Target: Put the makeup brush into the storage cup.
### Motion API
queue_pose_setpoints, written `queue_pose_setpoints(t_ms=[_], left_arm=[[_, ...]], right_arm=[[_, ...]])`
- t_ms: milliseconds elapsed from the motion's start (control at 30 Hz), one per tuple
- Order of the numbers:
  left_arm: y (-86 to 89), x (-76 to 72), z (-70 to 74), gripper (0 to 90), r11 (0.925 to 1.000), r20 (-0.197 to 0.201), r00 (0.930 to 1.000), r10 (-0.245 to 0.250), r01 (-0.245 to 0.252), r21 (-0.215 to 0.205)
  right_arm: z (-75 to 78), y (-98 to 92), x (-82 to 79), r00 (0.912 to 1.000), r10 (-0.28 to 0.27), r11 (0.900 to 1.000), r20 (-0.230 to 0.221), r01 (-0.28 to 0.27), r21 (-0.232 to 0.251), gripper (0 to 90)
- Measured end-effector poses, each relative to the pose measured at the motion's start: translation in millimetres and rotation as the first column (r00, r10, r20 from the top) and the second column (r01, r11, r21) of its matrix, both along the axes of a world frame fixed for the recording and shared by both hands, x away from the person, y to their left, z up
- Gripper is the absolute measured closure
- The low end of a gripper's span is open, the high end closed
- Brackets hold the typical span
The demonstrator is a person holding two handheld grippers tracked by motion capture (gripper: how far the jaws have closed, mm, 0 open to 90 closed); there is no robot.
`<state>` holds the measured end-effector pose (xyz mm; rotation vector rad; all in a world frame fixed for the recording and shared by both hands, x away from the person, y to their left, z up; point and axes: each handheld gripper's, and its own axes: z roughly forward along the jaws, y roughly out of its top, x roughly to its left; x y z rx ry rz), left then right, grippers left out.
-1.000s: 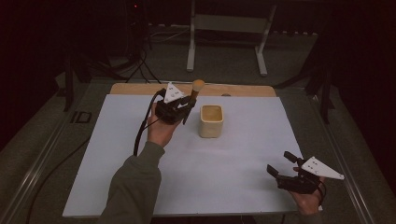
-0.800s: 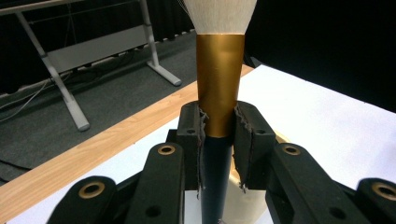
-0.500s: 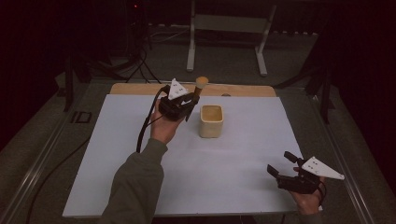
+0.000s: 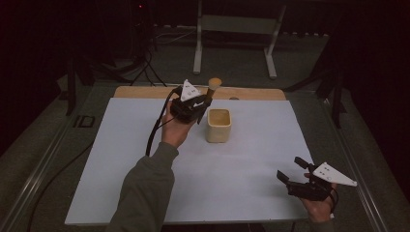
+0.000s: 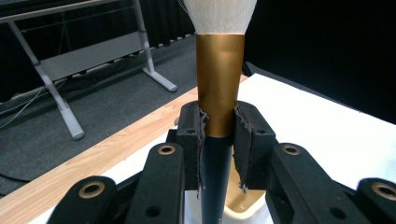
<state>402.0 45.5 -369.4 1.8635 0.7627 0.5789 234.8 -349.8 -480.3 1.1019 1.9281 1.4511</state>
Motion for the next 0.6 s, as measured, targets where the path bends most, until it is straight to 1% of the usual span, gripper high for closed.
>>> queue_pose_setpoints(t_ms=[200, 600], left_arm=[[-4.2, 1.4, 0.5, 74.4, 1.0000, 0.003, 1.0000, -0.006, 0.006, 0.000], [-13.7, 5.1, 1.1, 74.4, 0.9998, 0.008, 0.9999, -0.013, 0.013, -0.015]], right_arm=[[-0.1, -0.4, 0.0, 1.0000, -0.001, 1.000, -0.001, 0.001, 0.000, 9.6], [-0.2, -0.7, 0.0, 1.0000, -0.003, 1.000, -0.001, 0.003, 0.000, 9.6]])
